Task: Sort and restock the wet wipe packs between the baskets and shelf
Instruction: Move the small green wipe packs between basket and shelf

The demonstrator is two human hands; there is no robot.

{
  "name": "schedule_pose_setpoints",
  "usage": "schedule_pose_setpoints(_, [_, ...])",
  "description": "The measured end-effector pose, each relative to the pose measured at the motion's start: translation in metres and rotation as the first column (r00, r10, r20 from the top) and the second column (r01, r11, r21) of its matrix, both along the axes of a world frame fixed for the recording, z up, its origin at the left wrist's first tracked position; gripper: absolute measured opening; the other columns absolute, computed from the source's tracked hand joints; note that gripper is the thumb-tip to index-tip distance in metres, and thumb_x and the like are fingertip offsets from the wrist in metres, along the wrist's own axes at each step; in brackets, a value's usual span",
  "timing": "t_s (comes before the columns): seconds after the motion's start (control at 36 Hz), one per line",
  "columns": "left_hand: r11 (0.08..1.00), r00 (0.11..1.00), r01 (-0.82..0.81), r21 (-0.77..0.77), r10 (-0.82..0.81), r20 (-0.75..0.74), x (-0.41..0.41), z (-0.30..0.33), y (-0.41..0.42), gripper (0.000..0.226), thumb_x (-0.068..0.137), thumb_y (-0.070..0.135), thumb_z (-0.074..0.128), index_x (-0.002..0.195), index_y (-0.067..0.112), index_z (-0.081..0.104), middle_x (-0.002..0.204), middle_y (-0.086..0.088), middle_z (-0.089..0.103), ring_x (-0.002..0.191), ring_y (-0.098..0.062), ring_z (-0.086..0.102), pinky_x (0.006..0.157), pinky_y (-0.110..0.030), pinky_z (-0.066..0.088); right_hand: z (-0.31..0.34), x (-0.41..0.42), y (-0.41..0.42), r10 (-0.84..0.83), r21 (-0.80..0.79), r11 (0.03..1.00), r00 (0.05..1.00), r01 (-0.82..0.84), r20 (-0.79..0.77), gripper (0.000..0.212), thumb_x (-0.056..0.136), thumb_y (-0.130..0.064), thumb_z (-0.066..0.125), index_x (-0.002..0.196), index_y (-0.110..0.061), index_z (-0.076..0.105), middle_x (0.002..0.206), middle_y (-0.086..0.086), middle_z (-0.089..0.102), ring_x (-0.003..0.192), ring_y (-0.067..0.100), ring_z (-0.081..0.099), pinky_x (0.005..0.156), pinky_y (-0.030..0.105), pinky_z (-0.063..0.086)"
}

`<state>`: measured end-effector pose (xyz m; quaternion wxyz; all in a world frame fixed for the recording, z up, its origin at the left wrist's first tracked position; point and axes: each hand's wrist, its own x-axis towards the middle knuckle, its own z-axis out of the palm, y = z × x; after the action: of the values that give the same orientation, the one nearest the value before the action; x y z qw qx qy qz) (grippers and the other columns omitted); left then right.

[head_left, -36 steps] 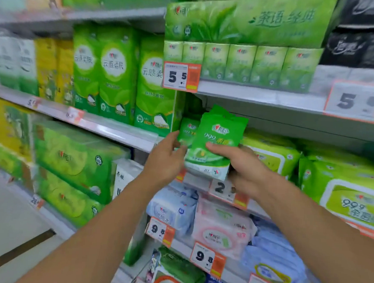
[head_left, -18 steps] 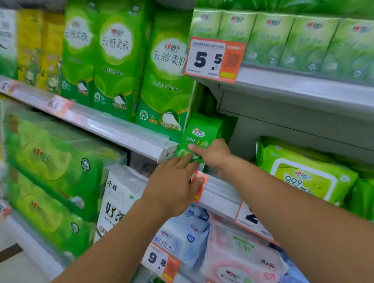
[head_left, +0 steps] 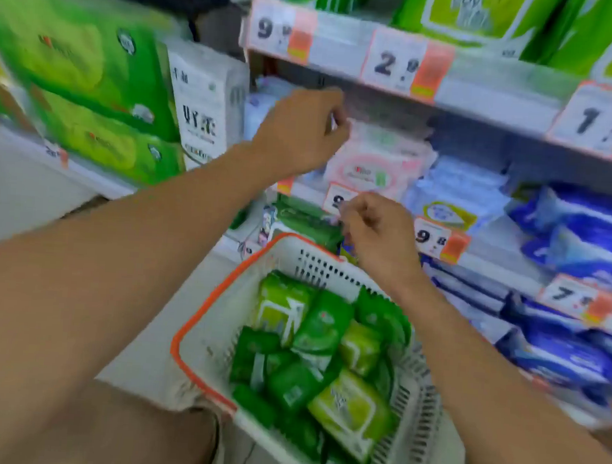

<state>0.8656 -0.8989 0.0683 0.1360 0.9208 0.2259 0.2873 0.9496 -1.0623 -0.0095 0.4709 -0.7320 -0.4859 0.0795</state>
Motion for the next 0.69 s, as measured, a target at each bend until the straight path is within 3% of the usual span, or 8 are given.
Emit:
schedule_pose_setpoints(0.03, [0.997, 0.983, 0.052, -0.057, -0.061, -0.175, -0.004, -0.026, -0.018, 0.02, 0.09, 0.037, 0.059, 0.092, 0.018, 0.066, 0.084, -0.002, 0.07, 0.082, -0.023, 0.063, 0.071, -0.03, 0.044, -0.039, 0.001, -0.021, 0.044, -0.264, 0.963, 0.999, -0.047, -0.017, 0.024, 0.091, -0.029, 0.065, 0.072, -0.015, 0.064, 0.063, 0.006, 0.065, 0.061, 0.024, 0.063, 0.062, 0.036, 0.051])
schedule_pose_setpoints(0.08, [0.969, 0.819, 0.116, -0.22, -0.219, -0.53, -0.021, -0.088, -0.058, 0.022, 0.09, 0.038, 0.065, 0.097, 0.018, 0.07, 0.097, -0.003, 0.071, 0.092, -0.02, 0.063, 0.077, -0.028, 0.043, -0.108, -0.001, -0.069, 0.088, -0.74, 0.647, 0.982, -0.186, -0.17, 0.03, 0.092, -0.029, 0.069, 0.068, -0.014, 0.061, 0.059, 0.007, 0.059, 0.054, 0.018, 0.056, 0.059, 0.029, 0.048])
schedule_pose_setpoints(0.14, [0.931, 0.623, -0.03, -0.364, -0.267, -0.735, -0.051, -0.147, -0.099, 0.026, 0.088, 0.042, 0.067, 0.102, 0.022, 0.072, 0.103, 0.0, 0.07, 0.1, -0.02, 0.064, 0.082, -0.027, 0.046, -0.16, -0.007, -0.113, 0.001, -0.904, 0.326, 0.957, -0.275, -0.291, 0.04, 0.09, -0.037, 0.072, 0.067, -0.011, 0.053, 0.061, 0.007, 0.054, 0.05, 0.015, 0.049, 0.048, 0.02, 0.041])
schedule_pose_setpoints(0.19, [0.899, 0.487, -0.195, -0.392, -0.259, -0.834, -0.086, -0.199, -0.129, 0.028, 0.088, 0.043, 0.067, 0.105, 0.021, 0.071, 0.105, 0.0, 0.07, 0.101, -0.02, 0.065, 0.083, -0.028, 0.05, -0.187, -0.022, -0.137, -0.08, -0.944, 0.186, 0.953, -0.273, -0.292, 0.041, 0.084, -0.044, 0.076, 0.087, -0.008, 0.058, 0.087, 0.009, 0.063, 0.06, 0.013, 0.054, 0.049, 0.018, 0.047])
schedule_pose_setpoints(0.36, [0.877, 0.333, -0.279, -0.392, -0.295, -0.896, -0.12, -0.249, -0.16, 0.042, 0.094, 0.042, 0.058, 0.066, 0.012, 0.05, 0.071, -0.007, 0.052, 0.071, -0.025, 0.052, 0.07, -0.035, 0.045, -0.193, -0.055, -0.138, -0.068, -0.935, -0.005, 0.933, -0.355, -0.354, 0.09, 0.082, -0.059, 0.072, 0.144, -0.001, 0.041, 0.137, 0.016, 0.057, 0.112, 0.03, 0.064, 0.097, 0.042, 0.053])
schedule_pose_setpoints(0.44, [0.888, 0.301, -0.312, -0.339, -0.246, -0.921, -0.112, -0.252, -0.163, 0.041, 0.089, 0.052, 0.06, 0.079, 0.012, 0.057, 0.086, -0.007, 0.06, 0.079, -0.024, 0.056, 0.082, -0.039, 0.053, -0.195, -0.075, -0.138, -0.002, -0.93, -0.02, 0.931, -0.366, -0.366, 0.086, 0.092, -0.063, 0.055, 0.15, -0.002, 0.035, 0.149, 0.018, 0.043, 0.133, 0.036, 0.047, 0.109, 0.045, 0.042])
schedule_pose_setpoints(0.56, [0.888, 0.162, -0.429, -0.167, -0.106, -0.981, -0.113, -0.252, -0.164, 0.075, 0.062, 0.068, 0.071, 0.121, 0.025, 0.053, 0.123, -0.001, 0.056, 0.116, -0.031, 0.055, 0.101, -0.051, 0.044, -0.216, -0.088, -0.143, 0.155, -0.958, -0.07, 0.945, -0.279, -0.287, 0.047, 0.102, -0.037, 0.041, 0.12, -0.001, 0.065, 0.111, 0.017, 0.059, 0.093, 0.029, 0.056, 0.093, 0.036, 0.05])
schedule_pose_setpoints(0.69, [0.861, 0.153, -0.474, -0.183, -0.124, -0.98, -0.111, -0.254, -0.152, 0.062, 0.052, 0.061, 0.073, 0.1, 0.022, 0.061, 0.102, 0.001, 0.061, 0.099, -0.025, 0.061, 0.096, -0.047, 0.049, -0.182, -0.054, -0.142, -0.136, -0.887, -0.013, 0.879, -0.462, -0.457, 0.032, 0.101, -0.04, 0.049, 0.104, -0.008, 0.052, 0.098, 0.015, 0.057, 0.08, 0.031, 0.063, 0.078, 0.043, 0.055])
